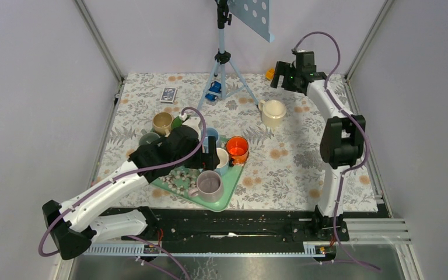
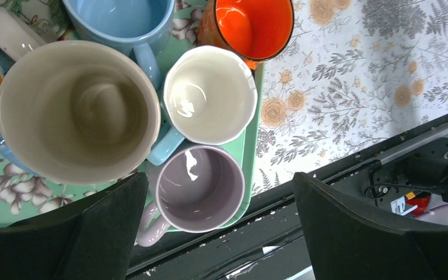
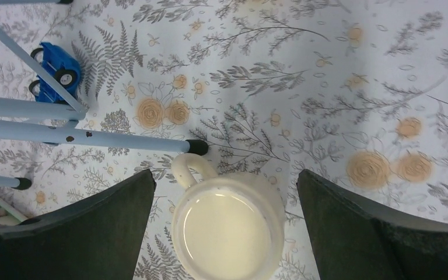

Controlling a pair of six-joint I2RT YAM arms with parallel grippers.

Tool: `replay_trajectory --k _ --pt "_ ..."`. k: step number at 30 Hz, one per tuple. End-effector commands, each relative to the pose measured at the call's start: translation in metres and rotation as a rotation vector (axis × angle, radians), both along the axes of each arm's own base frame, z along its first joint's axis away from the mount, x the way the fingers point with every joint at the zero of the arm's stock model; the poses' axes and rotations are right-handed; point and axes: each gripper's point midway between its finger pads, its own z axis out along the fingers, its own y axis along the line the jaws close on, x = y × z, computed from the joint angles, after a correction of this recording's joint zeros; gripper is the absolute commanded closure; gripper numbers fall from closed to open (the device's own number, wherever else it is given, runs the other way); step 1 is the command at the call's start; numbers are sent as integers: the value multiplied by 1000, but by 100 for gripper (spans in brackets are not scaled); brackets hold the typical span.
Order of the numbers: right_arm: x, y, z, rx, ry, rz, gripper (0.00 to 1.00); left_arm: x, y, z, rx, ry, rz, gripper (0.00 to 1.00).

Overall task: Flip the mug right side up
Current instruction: Place the cup on the tray, then turn over the cup at the center of the board.

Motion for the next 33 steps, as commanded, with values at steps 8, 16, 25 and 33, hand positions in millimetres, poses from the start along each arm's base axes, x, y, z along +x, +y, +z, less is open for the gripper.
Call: replay_trajectory --k 8,16,25,33 --pt "13 75 -38 -31 40 273 0 12 -20 31 -129 -60 -30 1" --pt "-4 84 -57 -49 79 314 0 13 -16 27 -124 -53 -22 1" --pt "-37 64 -69 -143 131 285 0 14 -17 20 -128 -38 -27 1" --pt "-83 35 -63 -242 190 207 0 14 -18 15 -131 -24 -35 1"
